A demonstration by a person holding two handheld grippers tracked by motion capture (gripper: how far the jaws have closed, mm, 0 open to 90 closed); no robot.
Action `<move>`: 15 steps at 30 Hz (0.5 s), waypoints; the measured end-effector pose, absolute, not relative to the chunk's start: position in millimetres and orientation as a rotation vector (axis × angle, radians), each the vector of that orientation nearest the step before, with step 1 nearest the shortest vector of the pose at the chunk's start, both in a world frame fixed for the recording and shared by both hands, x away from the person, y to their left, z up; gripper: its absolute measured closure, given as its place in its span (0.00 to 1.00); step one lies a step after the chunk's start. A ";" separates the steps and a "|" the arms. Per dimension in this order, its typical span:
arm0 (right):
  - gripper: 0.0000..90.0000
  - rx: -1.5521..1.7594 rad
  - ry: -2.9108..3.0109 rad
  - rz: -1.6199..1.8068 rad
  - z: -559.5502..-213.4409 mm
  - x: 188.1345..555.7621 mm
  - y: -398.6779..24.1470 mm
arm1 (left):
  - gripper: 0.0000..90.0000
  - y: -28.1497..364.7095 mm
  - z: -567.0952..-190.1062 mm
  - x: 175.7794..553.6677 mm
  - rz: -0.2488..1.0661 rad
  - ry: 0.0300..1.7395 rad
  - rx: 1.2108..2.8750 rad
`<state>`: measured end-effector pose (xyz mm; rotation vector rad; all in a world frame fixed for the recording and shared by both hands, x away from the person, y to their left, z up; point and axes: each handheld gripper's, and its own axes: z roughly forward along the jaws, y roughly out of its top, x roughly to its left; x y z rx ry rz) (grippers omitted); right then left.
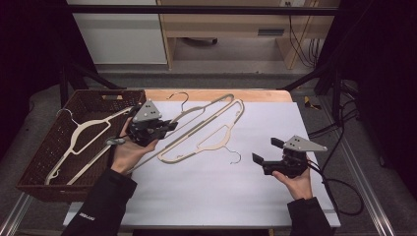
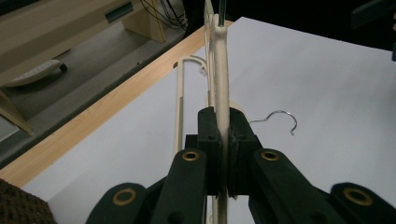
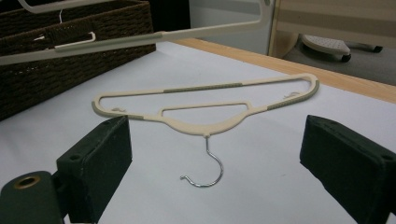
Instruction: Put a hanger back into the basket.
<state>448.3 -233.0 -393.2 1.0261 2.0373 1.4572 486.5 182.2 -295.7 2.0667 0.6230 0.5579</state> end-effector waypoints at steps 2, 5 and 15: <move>0.10 1.020 2.038 1.460 -392.7 446.9 -233.3 | 0.96 189.3 -287.3 480.9 0.563 0.612 2.061; 0.10 1.023 2.038 1.462 -391.7 444.8 -234.1 | 0.96 203.6 -273.4 473.9 0.558 0.600 2.038; 0.09 1.021 2.027 1.473 -389.4 441.0 -235.7 | 0.96 265.9 -243.0 464.3 0.611 0.614 1.996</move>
